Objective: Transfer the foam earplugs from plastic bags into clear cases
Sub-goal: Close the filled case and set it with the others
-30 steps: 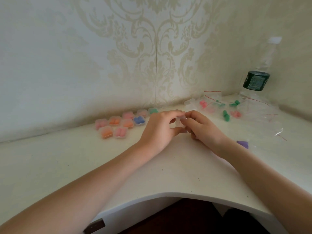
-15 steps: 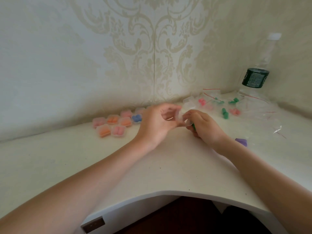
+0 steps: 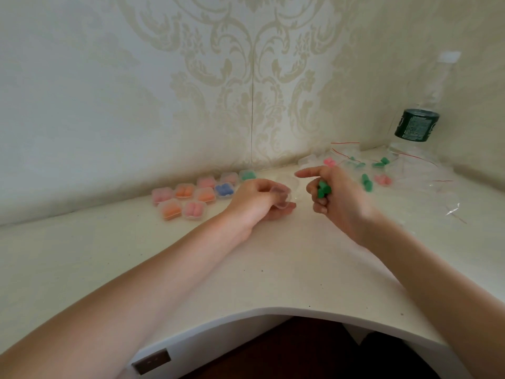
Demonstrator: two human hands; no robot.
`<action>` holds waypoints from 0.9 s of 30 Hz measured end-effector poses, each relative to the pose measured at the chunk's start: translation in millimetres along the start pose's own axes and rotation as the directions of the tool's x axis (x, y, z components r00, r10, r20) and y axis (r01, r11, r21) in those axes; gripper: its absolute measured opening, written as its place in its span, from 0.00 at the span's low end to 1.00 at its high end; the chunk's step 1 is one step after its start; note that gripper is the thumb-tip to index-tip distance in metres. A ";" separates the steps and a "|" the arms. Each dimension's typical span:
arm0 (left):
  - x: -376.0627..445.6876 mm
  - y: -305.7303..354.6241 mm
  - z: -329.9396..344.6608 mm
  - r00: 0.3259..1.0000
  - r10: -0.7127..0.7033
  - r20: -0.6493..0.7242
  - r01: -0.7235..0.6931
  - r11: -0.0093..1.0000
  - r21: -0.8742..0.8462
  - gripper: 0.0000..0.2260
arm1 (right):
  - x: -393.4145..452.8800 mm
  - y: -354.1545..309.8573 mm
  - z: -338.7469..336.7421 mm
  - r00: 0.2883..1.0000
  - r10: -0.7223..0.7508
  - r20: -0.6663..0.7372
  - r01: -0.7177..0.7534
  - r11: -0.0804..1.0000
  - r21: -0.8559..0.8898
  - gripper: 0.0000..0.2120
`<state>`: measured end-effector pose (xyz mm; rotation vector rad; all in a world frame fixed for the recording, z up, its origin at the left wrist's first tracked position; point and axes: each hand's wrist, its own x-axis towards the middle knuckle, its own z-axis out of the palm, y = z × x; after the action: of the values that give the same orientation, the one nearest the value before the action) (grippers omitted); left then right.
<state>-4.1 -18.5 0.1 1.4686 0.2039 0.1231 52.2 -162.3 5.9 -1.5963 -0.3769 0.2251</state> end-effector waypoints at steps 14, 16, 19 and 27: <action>-3.5 -5.4 2.6 0.982 0.118 -0.146 -0.107 0.991 0.082 0.09 | -6.9 -9.7 -3.4 0.977 -0.212 -0.008 0.211 0.967 0.141 0.06; -4.5 -6.4 4.5 0.981 0.131 -0.141 -0.114 0.986 0.122 0.08 | -8.5 -9.6 -3.6 0.966 -0.252 0.056 0.247 0.965 0.085 0.05; -4.3 -6.0 3.0 0.984 0.127 -0.128 -0.106 0.981 0.160 0.06 | -10.3 -4.8 -1.2 0.948 -0.247 0.200 0.264 0.962 -0.065 0.05; -1.9 14.2 -12.5 0.976 -0.156 0.149 0.167 0.983 -0.069 0.08 | -9.3 -1.9 -2.6 0.964 -0.201 0.172 0.230 0.958 -0.169 0.08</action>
<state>-8.0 -5.3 13.2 1.3684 0.1987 -0.1050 44.4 -168.1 7.1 -1.7120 -0.7062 0.1473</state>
